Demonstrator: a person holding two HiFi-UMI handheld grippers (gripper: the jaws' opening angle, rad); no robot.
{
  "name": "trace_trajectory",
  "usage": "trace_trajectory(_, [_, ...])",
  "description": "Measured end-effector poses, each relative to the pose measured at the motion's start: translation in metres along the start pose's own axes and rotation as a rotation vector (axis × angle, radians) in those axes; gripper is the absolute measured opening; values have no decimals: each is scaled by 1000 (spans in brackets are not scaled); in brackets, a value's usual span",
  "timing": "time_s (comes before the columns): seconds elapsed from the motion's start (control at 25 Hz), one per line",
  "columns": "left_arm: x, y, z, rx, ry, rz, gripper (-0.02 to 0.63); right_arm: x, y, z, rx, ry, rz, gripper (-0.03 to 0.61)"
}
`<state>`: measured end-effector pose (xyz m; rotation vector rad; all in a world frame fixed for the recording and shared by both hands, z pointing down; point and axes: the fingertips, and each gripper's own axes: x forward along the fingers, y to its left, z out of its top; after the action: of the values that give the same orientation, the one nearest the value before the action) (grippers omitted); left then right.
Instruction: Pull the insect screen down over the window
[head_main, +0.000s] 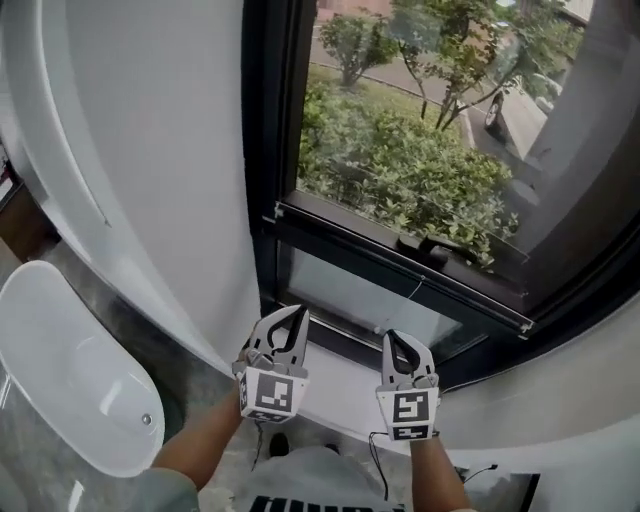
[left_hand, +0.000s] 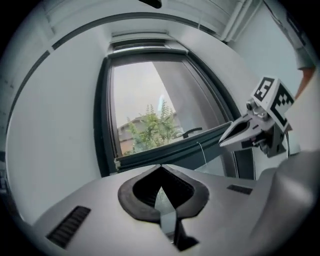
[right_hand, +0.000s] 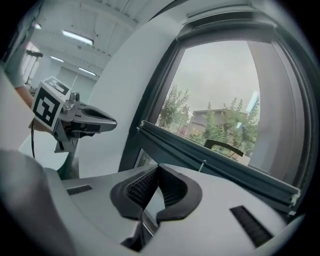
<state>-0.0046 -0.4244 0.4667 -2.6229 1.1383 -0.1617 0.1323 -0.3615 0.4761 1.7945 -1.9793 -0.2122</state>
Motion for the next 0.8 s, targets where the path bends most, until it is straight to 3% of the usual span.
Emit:
trace_trajectory(0.16, [-33,-1,-5,-184,25,45,14,-6,30,7,93,-46,97,8])
trace_trajectory(0.24, [-59,1,-14,-254,68,119,13,-5,50,13,127,-91,187,6])
trace_trajectory(0.44, [-140,-17,-30,-312,159,330,13,-29,108,17,152,-175,409,6])
trace_trajectory(0.8, [-296,-90,-42,-421,270,786,14,-97,152,6,132,-227,614,6])
